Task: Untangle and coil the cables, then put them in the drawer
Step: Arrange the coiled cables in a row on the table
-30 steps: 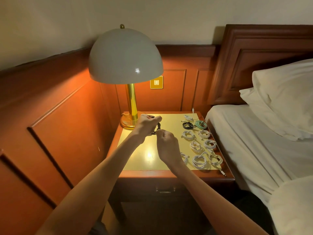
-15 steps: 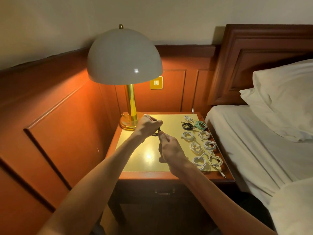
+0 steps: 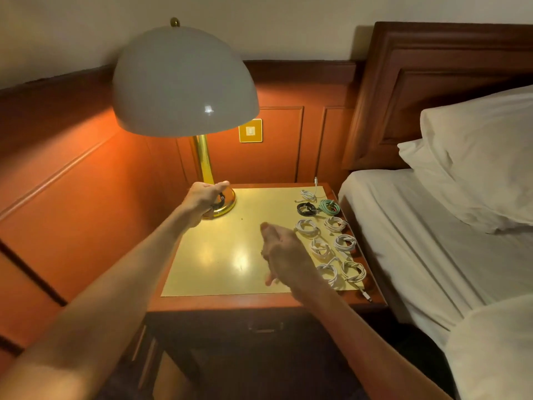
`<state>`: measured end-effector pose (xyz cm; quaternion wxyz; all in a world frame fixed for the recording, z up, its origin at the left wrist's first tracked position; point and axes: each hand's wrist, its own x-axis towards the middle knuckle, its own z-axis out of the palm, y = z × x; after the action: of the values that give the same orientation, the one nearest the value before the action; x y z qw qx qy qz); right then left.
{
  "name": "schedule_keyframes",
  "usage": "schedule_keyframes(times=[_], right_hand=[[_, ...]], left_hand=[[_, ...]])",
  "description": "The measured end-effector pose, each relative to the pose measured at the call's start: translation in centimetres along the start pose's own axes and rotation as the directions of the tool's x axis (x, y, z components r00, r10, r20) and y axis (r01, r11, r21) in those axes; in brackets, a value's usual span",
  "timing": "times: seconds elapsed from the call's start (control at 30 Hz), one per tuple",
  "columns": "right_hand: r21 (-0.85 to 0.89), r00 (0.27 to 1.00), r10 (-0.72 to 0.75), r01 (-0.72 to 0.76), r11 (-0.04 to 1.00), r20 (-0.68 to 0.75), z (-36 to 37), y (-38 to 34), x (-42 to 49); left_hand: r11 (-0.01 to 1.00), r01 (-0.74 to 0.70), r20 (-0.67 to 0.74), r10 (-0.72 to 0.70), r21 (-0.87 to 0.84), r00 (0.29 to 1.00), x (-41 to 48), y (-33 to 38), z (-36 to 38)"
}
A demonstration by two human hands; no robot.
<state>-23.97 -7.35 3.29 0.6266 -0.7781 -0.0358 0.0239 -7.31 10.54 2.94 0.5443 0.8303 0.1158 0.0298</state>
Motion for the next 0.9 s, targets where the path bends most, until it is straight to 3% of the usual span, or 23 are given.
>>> schedule_keyframes(times=[0.07,0.2,0.3,0.47,0.57,0.7,0.9], right_hand=[[0.041,0.990,0.102,-0.099,0.994,-0.099,-1.9,0.9,3.3],[0.140,0.959,0.282,-0.278,0.950,-0.009,-2.6,2.8,8.8],[0.258,0.949,0.315,-0.309,0.915,0.019,-3.0,4.1,11.5],[0.235,0.934,0.352,-0.332,0.914,-0.052,-4.2,6.4,14.3],[0.080,0.926,0.364,-0.357,0.931,-0.104,-4.5,7.6,15.9],[-0.238,0.961,0.254,-0.275,0.932,-0.112,-4.9,7.9,18.4],[-0.595,0.973,0.203,-0.225,0.771,-0.105,-5.0,8.9,22.3]], left_hand=[[0.996,-0.084,0.152,0.086,-0.021,0.985,-0.7,1.0,2.0],[0.987,-0.142,0.218,0.122,0.078,0.968,-1.5,1.2,6.8],[0.996,-0.053,0.278,0.031,0.070,0.960,-0.2,0.1,8.8],[0.996,0.057,0.370,-0.030,-0.062,0.929,1.6,-1.1,10.9],[1.000,0.014,0.406,-0.014,0.003,0.914,2.6,-2.0,11.7],[0.997,-0.050,0.350,0.028,0.054,0.936,4.2,-3.1,12.5],[0.989,-0.078,0.279,0.040,0.129,0.959,6.5,-5.7,13.7]])
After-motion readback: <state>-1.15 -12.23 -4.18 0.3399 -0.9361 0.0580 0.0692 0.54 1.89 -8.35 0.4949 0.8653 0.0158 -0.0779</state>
